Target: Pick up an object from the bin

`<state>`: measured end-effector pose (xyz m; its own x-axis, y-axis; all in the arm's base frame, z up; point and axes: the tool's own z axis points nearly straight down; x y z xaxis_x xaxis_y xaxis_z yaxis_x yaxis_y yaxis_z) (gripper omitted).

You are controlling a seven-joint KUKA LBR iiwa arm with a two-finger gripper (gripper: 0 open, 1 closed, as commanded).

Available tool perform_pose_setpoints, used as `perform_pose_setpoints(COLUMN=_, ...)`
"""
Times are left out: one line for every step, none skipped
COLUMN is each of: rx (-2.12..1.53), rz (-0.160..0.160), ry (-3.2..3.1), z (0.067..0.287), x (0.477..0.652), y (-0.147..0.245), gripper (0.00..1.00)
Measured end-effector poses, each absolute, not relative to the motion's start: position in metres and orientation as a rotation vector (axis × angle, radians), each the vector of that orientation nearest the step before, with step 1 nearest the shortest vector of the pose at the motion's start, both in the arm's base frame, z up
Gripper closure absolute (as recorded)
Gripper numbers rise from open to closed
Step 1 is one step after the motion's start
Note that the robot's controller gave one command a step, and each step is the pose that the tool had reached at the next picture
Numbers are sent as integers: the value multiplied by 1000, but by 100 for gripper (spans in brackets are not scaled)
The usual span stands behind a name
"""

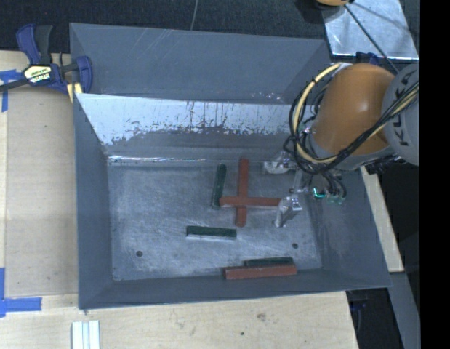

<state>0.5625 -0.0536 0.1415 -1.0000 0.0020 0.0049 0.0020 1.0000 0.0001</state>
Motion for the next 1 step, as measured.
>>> perform_pose_setpoints(rx=-1, rz=1, ry=-3145, z=146, x=565, y=-54, gripper=0)
